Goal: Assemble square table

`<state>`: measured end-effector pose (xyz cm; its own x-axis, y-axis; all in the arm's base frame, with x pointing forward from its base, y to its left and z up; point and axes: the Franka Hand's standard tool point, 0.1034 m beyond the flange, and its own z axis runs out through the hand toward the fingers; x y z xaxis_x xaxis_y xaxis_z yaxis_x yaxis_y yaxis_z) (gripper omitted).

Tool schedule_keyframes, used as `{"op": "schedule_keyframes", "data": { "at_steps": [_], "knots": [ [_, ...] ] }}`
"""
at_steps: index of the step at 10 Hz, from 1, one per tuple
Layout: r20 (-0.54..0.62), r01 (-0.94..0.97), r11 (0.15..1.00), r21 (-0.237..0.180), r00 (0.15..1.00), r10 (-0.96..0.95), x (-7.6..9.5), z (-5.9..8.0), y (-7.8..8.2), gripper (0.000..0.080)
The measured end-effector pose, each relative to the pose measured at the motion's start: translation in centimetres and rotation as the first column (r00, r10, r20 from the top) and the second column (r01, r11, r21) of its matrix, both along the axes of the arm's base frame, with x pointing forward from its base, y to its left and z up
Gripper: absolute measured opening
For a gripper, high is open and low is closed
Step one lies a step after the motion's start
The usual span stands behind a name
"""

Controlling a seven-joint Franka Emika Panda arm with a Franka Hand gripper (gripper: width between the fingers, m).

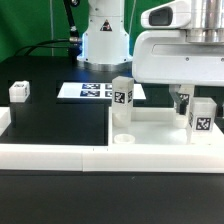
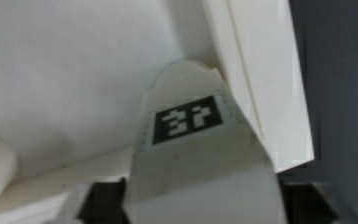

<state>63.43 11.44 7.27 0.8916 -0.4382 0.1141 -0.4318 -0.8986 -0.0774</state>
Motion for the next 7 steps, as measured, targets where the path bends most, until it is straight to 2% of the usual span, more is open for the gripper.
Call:
{"op": "schedule_keyframes", "data": {
  "at_steps": [1, 4, 5, 7],
  "knots": [
    [-0.003, 0.079, 0.997, 0.009, 0.997, -0.079, -0.02, -0.03, -0.14, 0.0291],
    [-0.020, 0.334, 0.942, 0.033, 0.943, -0.334, 0.00, -0.11, -0.59, 0.0291],
    [-0.044, 0.460, 0.887, 0.038, 0.887, -0.459, 0.02, -0.11, -0.73, 0.0291],
    [-0.080, 0.703, 0.710, 0.043, 0.711, -0.698, -0.23, -0.16, -0.78, 0.0291]
  ]
}}
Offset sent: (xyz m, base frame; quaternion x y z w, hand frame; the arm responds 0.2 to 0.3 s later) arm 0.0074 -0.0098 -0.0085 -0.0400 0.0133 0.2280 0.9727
